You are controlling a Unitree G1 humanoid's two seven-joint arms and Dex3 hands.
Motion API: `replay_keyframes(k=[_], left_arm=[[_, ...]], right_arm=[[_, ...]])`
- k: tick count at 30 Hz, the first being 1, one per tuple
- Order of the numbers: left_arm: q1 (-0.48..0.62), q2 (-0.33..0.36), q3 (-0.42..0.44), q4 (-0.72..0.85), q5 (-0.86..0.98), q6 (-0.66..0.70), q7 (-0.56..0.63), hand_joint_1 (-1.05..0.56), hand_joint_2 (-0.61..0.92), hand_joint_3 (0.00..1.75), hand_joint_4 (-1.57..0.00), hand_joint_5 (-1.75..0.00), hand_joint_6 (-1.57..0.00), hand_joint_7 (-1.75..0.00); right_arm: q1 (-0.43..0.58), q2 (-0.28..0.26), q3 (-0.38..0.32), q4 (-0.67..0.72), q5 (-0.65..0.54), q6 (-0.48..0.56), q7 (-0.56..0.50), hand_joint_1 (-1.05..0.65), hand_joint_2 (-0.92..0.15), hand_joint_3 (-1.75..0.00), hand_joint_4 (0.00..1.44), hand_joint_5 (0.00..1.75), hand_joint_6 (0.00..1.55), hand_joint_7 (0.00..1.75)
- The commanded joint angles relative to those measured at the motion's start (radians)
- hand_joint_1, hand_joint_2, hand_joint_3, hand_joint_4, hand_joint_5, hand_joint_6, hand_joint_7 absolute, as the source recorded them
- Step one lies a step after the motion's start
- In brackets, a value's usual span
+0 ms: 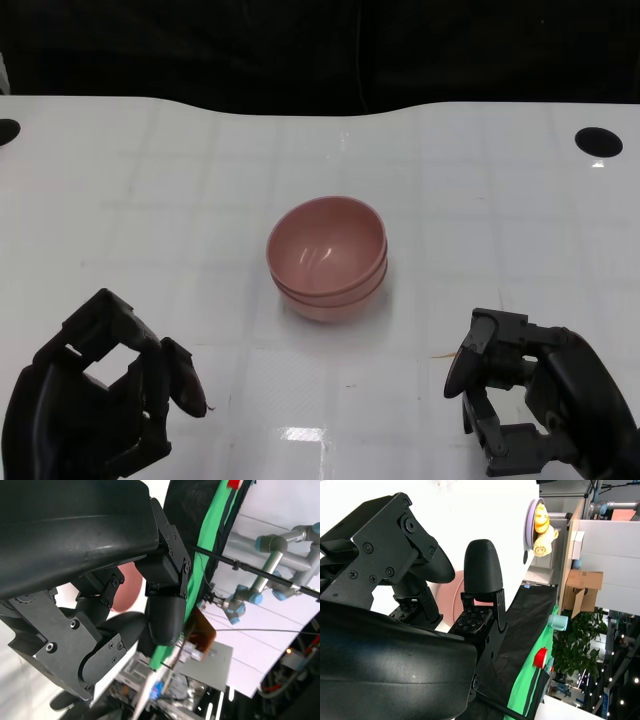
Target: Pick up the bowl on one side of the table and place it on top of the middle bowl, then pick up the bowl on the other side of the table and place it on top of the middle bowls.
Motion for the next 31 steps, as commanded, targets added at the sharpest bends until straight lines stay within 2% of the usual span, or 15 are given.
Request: replay_keyframes(k=[1, 4, 11, 16, 31], left_arm=[[-0.002, 0.001, 0.019, -0.005, -0.036, 0.020, -0.032, -0.07, 0.29, 1.65, -0.99, -1.72, -0.95, -1.54], [-0.015, -0.006, 0.029, 0.021, -0.119, 0.074, -0.054, -0.06, 0.34, 1.57, -1.01, -1.68, -0.98, -1.49], [-0.026, -0.019, 0.041, 0.032, -0.145, 0.121, -0.061, -0.07, 0.33, 1.60, -0.99, -1.72, -0.97, -1.48], [-0.029, -0.021, 0.047, 0.032, -0.128, 0.132, -0.048, -0.07, 0.33, 1.58, -0.97, -1.73, -0.95, -1.49], [-0.051, -0.021, 0.051, 0.039, -0.062, 0.129, -0.060, -0.06, 0.30, 1.66, -0.96, -1.74, -0.92, -1.52]], right_arm=[[-0.005, -0.003, -0.008, 0.002, 0.012, -0.003, 0.000, -0.01, -0.34, -1.50, 0.86, 1.70, 0.84, 1.38], [-0.017, -0.010, -0.014, 0.024, 0.016, -0.012, 0.009, -0.03, -0.34, -1.50, 0.87, 1.71, 0.83, 1.38], [-0.025, -0.014, -0.025, 0.048, 0.021, -0.034, 0.016, -0.03, -0.35, -1.48, 0.87, 1.71, 0.84, 1.36], [-0.023, -0.010, -0.024, 0.046, 0.019, -0.026, 0.014, -0.03, -0.34, -1.50, 0.87, 1.70, 0.85, 1.36], [-0.046, -0.008, -0.036, 0.059, 0.028, -0.027, 0.013, -0.02, -0.34, -1.48, 0.86, 1.68, 0.84, 1.35]])
